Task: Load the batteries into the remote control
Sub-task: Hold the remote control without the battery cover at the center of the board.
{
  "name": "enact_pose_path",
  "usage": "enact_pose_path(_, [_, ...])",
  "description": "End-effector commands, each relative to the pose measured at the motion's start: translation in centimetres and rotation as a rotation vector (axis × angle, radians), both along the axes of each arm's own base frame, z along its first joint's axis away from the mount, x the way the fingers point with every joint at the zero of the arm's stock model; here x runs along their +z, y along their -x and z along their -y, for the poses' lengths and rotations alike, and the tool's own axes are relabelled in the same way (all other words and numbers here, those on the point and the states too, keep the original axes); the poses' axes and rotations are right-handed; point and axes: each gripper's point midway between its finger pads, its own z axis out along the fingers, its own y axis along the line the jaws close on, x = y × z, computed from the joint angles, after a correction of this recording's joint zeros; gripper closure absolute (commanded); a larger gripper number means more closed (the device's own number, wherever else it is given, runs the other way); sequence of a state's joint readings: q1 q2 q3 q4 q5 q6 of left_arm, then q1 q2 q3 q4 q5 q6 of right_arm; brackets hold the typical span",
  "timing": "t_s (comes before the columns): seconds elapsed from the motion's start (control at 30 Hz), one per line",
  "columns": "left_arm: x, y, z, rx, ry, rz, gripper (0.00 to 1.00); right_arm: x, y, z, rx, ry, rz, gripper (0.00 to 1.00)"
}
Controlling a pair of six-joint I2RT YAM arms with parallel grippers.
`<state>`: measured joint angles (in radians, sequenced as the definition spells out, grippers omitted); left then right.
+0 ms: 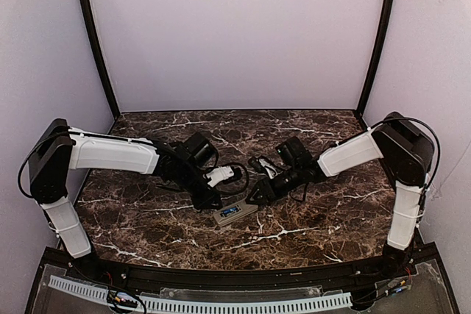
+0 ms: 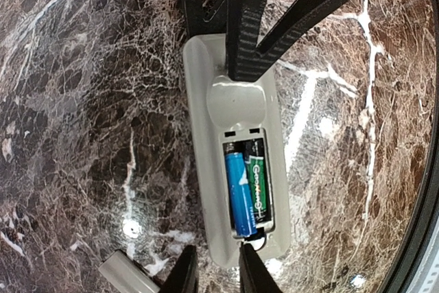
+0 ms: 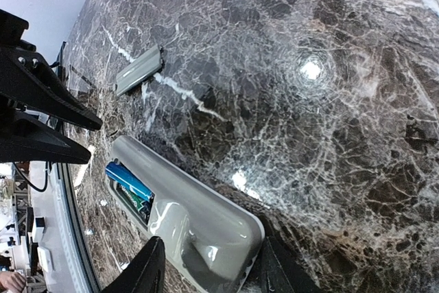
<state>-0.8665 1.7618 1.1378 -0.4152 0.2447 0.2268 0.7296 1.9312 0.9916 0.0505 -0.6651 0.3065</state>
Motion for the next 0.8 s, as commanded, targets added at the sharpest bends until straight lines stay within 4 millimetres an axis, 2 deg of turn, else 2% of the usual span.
enact_pose_path(0.0, [-0.1, 0.6, 0.2, -0.006, 0.021, -0.025, 0.78, -3.1, 1.3, 1.1, 0.008, 0.12, -0.04, 0.53])
enact_pose_path(0.77, [-1.6, 1.5, -0.2, -0.032, 0.0, -0.063, 0.79, -5.0, 1.1, 2.0, -0.014, 0.206, -0.031, 0.55])
